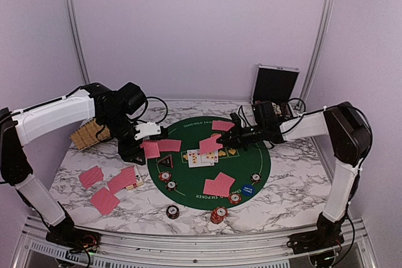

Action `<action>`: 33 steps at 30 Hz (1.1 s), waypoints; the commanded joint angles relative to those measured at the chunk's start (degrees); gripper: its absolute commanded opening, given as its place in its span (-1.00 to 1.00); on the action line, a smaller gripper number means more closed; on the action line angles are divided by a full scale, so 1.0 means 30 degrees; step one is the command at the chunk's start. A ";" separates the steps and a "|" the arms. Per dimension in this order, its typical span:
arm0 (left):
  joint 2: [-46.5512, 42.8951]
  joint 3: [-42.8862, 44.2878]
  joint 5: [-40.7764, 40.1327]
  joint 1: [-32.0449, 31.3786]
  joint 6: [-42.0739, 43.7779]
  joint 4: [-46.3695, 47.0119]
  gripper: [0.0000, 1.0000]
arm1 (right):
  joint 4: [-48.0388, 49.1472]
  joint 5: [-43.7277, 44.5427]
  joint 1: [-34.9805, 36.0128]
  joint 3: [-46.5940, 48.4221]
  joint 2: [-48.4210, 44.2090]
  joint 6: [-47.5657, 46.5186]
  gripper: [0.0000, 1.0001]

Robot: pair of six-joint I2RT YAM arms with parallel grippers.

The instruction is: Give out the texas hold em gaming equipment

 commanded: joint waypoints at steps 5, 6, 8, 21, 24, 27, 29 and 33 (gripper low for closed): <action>-0.0720 -0.0034 0.0172 0.0106 0.0050 -0.0367 0.25 | -0.5740 0.2335 -0.0187 0.2525 0.2006 -0.4615 -1.00; -0.0746 -0.0053 0.0170 0.0105 0.0050 -0.0368 0.25 | -0.5761 0.2494 -0.0259 0.2415 0.2075 -0.4708 -1.00; -0.0728 -0.0059 0.0213 0.0120 0.0049 -0.0368 0.25 | -0.6176 0.3062 -0.0382 0.2324 0.2206 -0.5049 -1.00; -0.0633 0.0079 0.0377 0.0120 0.0021 -0.0449 0.25 | -0.8106 0.4847 -0.0901 0.2398 0.2826 -0.6854 -1.00; -0.0615 0.0122 0.0443 0.0105 0.0021 -0.0478 0.25 | -0.8798 0.5377 -0.0902 0.2794 0.2945 -0.7294 -0.84; -0.0557 0.0197 0.0457 0.0105 0.0035 -0.0488 0.25 | -0.9034 0.5615 -0.0902 0.2921 0.2629 -0.7461 -0.48; -0.0503 0.0251 0.0485 0.0105 0.0047 -0.0514 0.25 | -0.9373 0.5906 -0.0902 0.3108 0.2361 -0.7562 -0.39; -0.0452 0.0313 0.0540 0.0105 0.0021 -0.0544 0.25 | -1.0338 0.7389 -0.0916 0.3508 0.1718 -0.7848 -0.05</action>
